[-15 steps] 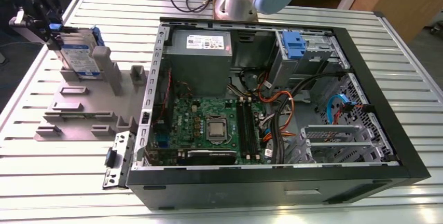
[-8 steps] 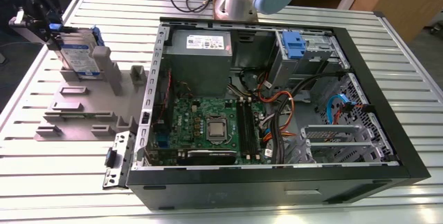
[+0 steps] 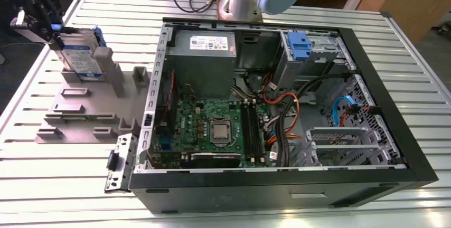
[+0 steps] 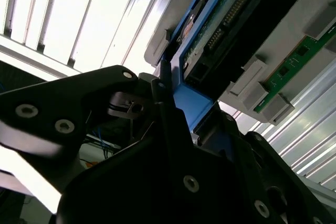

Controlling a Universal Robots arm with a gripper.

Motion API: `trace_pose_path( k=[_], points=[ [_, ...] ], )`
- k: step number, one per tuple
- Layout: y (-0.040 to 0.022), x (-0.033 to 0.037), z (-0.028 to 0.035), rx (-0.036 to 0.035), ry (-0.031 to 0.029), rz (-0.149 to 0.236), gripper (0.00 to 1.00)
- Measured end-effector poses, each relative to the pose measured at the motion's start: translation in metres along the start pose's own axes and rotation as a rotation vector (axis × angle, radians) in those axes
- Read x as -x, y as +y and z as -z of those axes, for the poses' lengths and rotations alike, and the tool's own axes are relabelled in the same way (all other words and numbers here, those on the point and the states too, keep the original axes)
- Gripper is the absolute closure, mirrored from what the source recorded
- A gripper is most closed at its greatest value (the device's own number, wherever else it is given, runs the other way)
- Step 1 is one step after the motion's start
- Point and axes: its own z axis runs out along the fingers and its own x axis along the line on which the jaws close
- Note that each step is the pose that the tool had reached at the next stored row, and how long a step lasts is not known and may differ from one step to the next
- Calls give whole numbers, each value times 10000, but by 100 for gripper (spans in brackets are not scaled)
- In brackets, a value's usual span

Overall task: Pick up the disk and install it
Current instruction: 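Pick up the disk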

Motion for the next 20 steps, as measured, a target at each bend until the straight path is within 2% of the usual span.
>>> trace_pose_path(
  k=[2,3,20],
  points=[
    [0,0,0,1,1,0,59],
    [0,-1,0,0,0,0,63],
    [0,-1,24,1,0,0,63]
  ],
)
